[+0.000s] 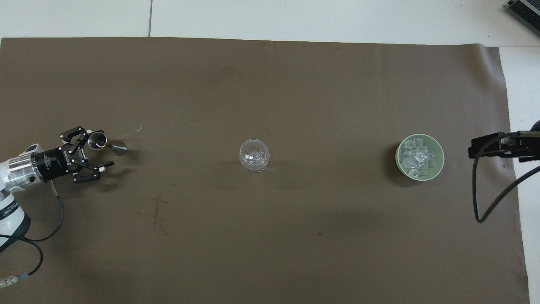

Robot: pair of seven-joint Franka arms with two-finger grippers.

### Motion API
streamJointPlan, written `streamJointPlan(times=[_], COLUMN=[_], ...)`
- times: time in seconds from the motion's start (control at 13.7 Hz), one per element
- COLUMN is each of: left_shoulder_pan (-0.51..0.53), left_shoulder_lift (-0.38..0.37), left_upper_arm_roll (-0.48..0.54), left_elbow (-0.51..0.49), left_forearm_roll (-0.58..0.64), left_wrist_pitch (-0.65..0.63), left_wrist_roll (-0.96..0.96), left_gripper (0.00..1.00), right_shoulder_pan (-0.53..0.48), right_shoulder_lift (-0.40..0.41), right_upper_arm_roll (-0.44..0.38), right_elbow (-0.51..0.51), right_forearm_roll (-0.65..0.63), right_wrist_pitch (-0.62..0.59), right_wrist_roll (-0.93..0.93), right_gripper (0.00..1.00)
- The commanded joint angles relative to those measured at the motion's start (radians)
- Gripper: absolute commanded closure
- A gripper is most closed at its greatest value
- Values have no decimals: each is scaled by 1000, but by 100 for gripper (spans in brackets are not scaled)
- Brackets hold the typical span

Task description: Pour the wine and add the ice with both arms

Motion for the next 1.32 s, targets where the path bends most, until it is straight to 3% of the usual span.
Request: streamJointPlan(times=[0.0,1.25], left_shoulder_pan=[16,-8], left_shoulder_lift=[-10,-12], left_upper_arm_roll=[-5,-5], left_elbow=[-27,-44], left_forearm_roll=[-27,-61], left_wrist_pitch=[-21,10], left_wrist_roll=[14,17], left_gripper=[0,0], right_shoulder_pan=[-5,-5], right_shoulder_lift=[-23,-23], right_upper_arm_roll=[3,3], right_elbow=[-23,-23], right_forearm_roll=[0,0], right_wrist_pitch=[-2,-2], right_wrist_roll=[-28,-28], right_gripper=[0,0])
